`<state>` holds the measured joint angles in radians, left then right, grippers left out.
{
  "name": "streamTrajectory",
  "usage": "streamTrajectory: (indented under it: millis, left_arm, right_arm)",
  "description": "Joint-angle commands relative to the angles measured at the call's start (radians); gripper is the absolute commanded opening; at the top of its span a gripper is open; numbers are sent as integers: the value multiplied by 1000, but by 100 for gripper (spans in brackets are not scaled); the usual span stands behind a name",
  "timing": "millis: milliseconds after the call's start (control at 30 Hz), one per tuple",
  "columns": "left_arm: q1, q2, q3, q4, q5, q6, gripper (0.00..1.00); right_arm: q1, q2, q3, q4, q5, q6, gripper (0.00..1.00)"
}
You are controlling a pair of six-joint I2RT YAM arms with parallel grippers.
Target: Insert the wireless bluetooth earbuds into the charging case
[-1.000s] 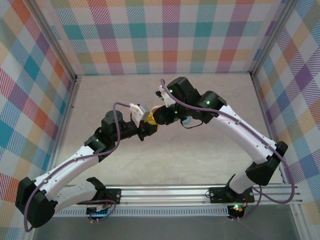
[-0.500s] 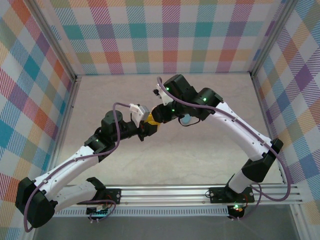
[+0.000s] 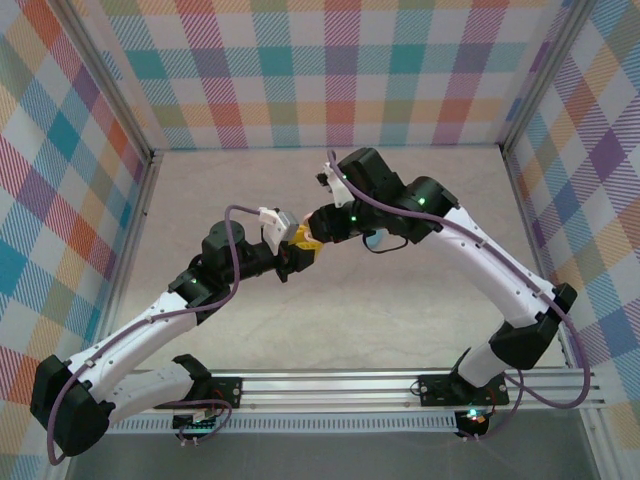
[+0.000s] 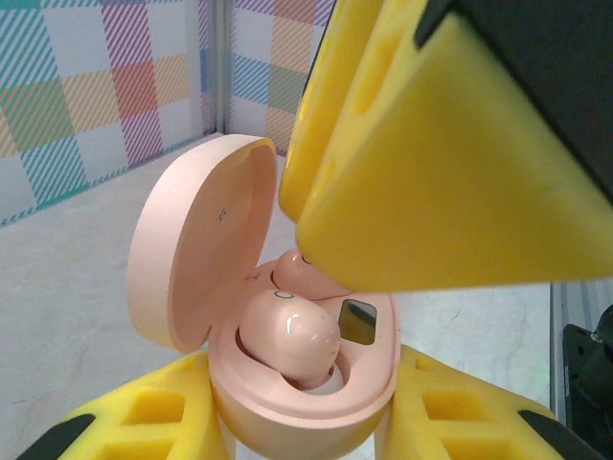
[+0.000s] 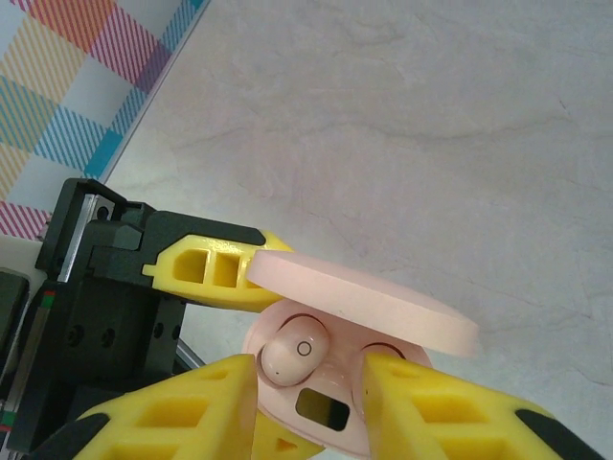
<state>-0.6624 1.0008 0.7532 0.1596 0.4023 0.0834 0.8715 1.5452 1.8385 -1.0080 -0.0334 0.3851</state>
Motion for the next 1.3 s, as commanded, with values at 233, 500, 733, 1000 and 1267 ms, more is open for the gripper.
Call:
streamTrajectory:
  millis: [233, 500, 733, 1000, 1267]
  left_arm:
    - [1, -25, -1, 36, 12, 10, 30]
    - [1, -30, -1, 38, 13, 6, 30]
    - [1, -30, 0, 37, 9, 10, 30]
    - [1, -23, 3, 42, 13, 11, 30]
    - [1, -36, 1, 29, 39, 4, 30]
  right_arm:
    - [0, -62, -7, 56, -34, -38, 31]
    - [0, -28, -71, 111, -155, -25, 23]
    - [0, -27, -89, 103, -166, -23, 22]
    - [-25, -70, -25, 80, -149, -51, 24]
    - [-199, -45, 57, 35, -221, -91, 33]
